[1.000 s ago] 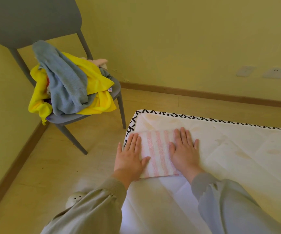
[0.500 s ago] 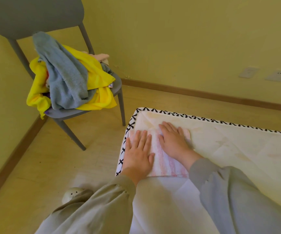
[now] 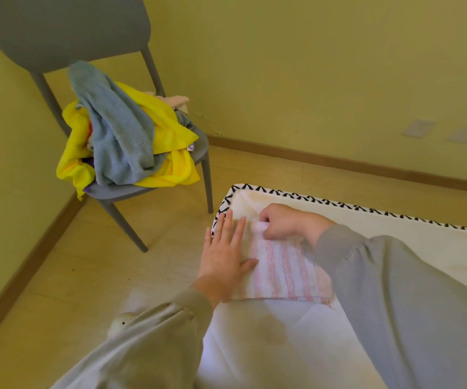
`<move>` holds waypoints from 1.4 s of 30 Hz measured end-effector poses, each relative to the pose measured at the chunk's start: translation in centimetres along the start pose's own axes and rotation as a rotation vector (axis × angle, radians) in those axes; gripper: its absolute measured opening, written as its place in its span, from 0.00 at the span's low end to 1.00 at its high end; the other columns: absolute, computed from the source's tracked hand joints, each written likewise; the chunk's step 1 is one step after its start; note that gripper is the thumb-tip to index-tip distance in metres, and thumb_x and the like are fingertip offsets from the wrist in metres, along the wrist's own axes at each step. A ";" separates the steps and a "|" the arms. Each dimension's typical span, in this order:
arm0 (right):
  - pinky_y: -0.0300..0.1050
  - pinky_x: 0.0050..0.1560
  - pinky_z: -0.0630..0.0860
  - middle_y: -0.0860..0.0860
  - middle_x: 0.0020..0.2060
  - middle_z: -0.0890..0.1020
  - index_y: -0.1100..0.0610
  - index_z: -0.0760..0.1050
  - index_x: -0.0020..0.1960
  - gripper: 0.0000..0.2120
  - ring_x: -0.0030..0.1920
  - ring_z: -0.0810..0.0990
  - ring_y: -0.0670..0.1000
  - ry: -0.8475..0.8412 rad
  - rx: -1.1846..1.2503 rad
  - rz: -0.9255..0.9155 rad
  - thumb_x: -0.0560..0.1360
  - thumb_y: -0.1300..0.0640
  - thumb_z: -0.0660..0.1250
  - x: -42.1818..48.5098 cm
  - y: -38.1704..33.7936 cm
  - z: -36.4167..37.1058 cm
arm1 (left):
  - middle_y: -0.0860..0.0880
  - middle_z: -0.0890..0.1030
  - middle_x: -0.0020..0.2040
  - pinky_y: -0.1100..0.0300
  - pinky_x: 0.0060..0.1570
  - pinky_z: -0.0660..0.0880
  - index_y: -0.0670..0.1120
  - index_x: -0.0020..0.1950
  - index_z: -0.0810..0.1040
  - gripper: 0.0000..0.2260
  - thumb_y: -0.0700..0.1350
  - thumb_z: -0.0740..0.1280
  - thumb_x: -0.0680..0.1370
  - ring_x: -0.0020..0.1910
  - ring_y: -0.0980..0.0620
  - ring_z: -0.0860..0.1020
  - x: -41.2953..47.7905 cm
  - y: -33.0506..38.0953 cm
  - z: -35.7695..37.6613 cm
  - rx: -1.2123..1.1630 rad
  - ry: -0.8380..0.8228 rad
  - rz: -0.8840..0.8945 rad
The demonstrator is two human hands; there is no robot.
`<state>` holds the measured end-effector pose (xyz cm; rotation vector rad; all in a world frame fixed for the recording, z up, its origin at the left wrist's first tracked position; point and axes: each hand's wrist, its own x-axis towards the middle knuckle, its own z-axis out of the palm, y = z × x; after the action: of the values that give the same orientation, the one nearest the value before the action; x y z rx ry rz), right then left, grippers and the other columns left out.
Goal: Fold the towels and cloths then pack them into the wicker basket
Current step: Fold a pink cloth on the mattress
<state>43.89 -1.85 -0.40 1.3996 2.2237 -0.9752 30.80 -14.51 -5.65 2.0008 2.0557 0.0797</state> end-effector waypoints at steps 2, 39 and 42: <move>0.40 0.29 0.59 0.49 0.31 0.66 0.55 0.65 0.35 0.10 0.30 0.65 0.49 -0.006 0.054 -0.029 0.69 0.63 0.65 -1.1 0.0 -0.6 | 0.49 0.31 0.76 0.48 0.74 0.40 0.51 0.77 0.35 0.44 0.62 0.63 0.75 0.76 0.50 0.34 0.3 -0.3 -1.1 -0.080 0.015 -0.025; 0.39 0.32 0.75 0.54 0.38 0.79 0.59 0.76 0.44 0.09 0.36 0.78 0.50 0.115 0.930 0.194 0.75 0.70 0.62 -9.0 4.5 1.6 | 0.41 0.80 0.51 0.51 0.46 0.79 0.39 0.53 0.76 0.05 0.35 0.64 0.78 0.46 0.45 0.80 -2.1 0.7 -6.7 -1.186 -0.389 -0.553; 0.37 0.29 0.67 0.53 0.33 0.74 0.60 0.75 0.39 0.06 0.32 0.72 0.50 0.216 0.715 0.241 0.72 0.69 0.64 -7.7 5.1 3.5 | 0.40 0.78 0.45 0.51 0.48 0.79 0.42 0.40 0.75 0.06 0.36 0.64 0.77 0.40 0.45 0.77 -1.5 0.5 -4.9 -0.999 -0.332 -0.574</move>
<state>51.65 -7.95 -0.12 2.0928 1.8368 -1.6890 30.20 -15.27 -0.54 0.7539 1.7441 0.5003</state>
